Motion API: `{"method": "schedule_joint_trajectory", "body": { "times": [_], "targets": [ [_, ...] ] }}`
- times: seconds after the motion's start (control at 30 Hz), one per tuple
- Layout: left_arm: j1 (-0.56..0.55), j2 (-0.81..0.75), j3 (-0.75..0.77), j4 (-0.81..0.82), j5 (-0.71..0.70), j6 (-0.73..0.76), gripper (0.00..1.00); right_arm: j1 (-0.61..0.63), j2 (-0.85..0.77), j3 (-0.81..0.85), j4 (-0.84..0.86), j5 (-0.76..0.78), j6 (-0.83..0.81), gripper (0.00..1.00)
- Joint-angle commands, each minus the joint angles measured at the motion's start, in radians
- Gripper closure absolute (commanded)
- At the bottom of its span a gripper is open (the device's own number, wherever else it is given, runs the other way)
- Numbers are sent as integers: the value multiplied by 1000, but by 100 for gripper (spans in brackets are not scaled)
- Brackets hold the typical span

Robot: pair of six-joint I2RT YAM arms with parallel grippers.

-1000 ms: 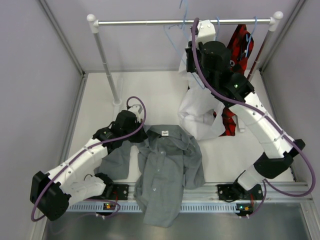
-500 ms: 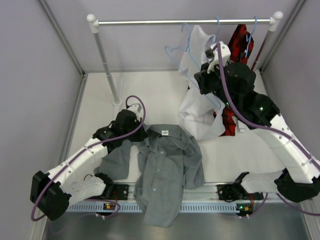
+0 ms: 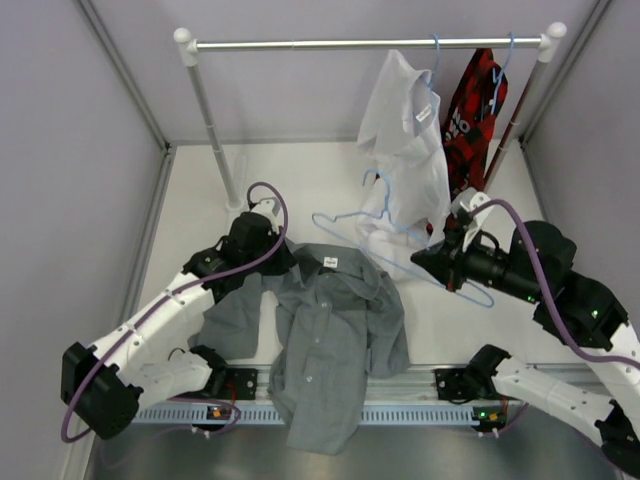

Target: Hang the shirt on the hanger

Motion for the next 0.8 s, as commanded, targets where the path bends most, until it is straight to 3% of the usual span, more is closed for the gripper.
{"method": "schedule_joint_trajectory", "body": {
  "times": [0.0,0.23,0.47,0.77],
  "targets": [
    [2,15,59,10,-4,13,100,-12,-53,-71,-44,-150,35,100],
    [3,45,124,-19,-4,27,100,-12,-105,-205,8,-238,72,100],
    [2,29,139,-19,64,25,100,-12,-51,-256,98,-94,130,100],
    [2,45,150,-19,163,42,100,-12,50,-308,359,-183,161,100]
  ]
}}
